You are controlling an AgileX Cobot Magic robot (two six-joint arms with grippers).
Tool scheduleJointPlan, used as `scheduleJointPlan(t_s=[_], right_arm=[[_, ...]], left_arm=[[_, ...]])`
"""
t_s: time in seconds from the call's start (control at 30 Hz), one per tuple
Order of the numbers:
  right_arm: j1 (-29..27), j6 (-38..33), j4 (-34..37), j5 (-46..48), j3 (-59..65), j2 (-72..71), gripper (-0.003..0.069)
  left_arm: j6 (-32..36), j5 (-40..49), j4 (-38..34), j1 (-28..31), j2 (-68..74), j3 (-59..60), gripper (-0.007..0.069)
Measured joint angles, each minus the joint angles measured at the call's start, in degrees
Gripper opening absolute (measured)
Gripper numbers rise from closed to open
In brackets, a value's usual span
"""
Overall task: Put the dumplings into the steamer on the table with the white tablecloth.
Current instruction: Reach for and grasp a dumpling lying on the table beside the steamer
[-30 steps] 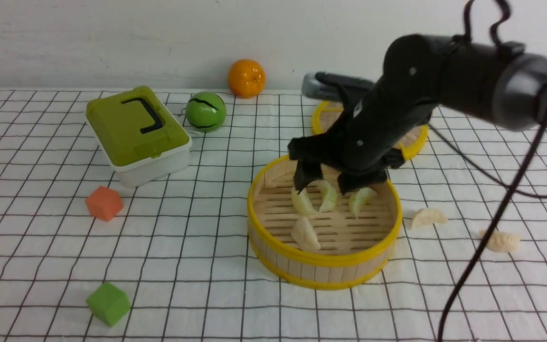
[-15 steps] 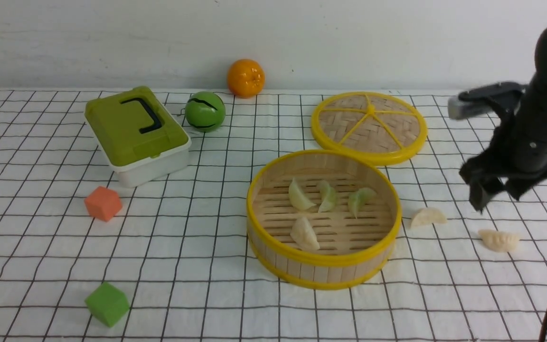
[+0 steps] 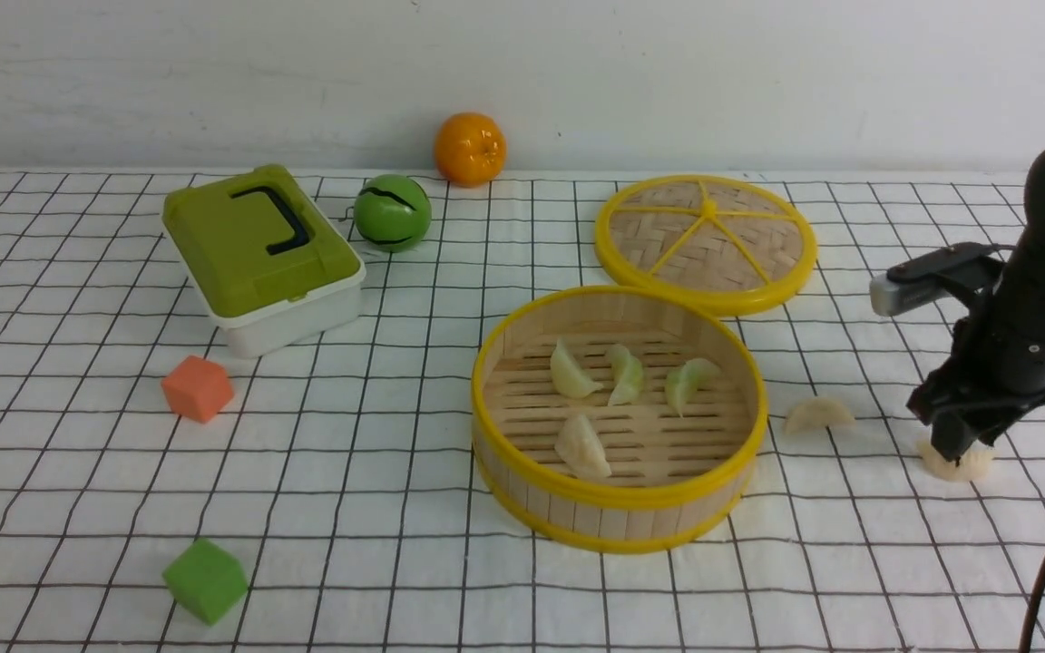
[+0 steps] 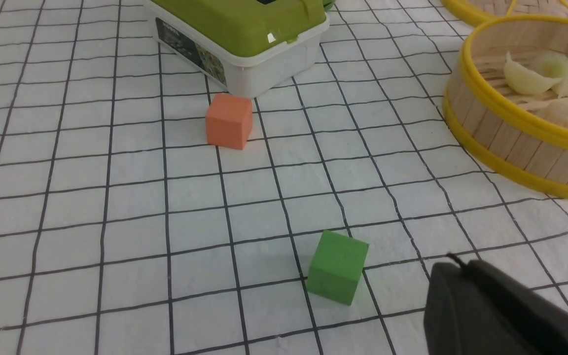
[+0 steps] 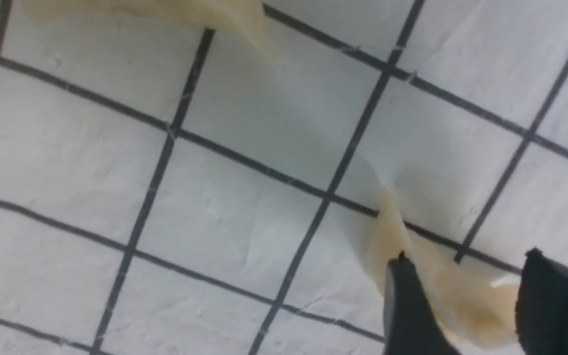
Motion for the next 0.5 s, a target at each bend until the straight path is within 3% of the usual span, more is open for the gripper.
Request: scheduleJointPlan(t_s=[0.17,0.3,0.5], right_arm=[[0.0,0.0,1.1,1.6,0.0,1.7,0.0281],[0.0,0.3,2.2,3.5,0.0,1.7,0.0193],[0.0,2.4,4.3,5.5,0.0,-0.5,0.0195]], left_arm=[[0.0,0.2,0.0,0.0,0.0,0.0,-0.0012],[0.0,0.3,0.0,0.0,0.0,0.0,-0.0012],[0.0,0.3,0.0,0.0,0.0,0.0,-0.0011]])
